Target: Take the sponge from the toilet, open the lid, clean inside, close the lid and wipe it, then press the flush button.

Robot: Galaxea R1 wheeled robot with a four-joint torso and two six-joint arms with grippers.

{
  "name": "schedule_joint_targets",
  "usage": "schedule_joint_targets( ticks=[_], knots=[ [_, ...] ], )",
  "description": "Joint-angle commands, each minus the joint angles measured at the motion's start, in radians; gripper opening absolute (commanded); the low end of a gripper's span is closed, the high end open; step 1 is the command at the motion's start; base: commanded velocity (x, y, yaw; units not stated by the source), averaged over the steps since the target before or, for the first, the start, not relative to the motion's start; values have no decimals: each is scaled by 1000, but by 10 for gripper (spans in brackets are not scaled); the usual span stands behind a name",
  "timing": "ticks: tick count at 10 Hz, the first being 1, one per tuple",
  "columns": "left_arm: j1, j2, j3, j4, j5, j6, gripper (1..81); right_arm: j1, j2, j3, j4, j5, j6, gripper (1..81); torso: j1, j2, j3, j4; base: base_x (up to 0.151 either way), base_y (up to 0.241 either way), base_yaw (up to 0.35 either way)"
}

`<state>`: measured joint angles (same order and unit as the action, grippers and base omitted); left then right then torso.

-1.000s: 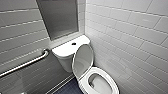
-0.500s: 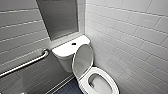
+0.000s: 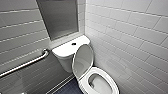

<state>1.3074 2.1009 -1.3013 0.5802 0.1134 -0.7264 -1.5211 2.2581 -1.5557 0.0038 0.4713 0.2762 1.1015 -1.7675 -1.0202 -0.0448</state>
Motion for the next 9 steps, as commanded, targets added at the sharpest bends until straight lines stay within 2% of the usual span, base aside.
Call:
schedule_joint_targets(
  ticks=[1, 4, 6, 9],
  knots=[
    [92, 91, -111, 121, -31, 10, 811, 124, -151, 186, -10, -45, -11, 10, 0, 0, 0, 0, 0, 0, 0],
    [169, 189, -222, 210, -32, 10, 811, 297, -217, 249, 7, -46, -3, 10, 0, 0, 0, 0, 0, 0, 0],
    [190, 214, -240, 217, -32, 9, 811, 418, -249, 270, 19, -63, 12, 10, 0, 0, 0, 0, 0, 0, 0],
    [201, 254, -294, 211, -32, 8, 811, 610, -266, 312, 68, -187, 18, 10, 0, 0, 0, 0, 0, 0, 0]
  ],
)
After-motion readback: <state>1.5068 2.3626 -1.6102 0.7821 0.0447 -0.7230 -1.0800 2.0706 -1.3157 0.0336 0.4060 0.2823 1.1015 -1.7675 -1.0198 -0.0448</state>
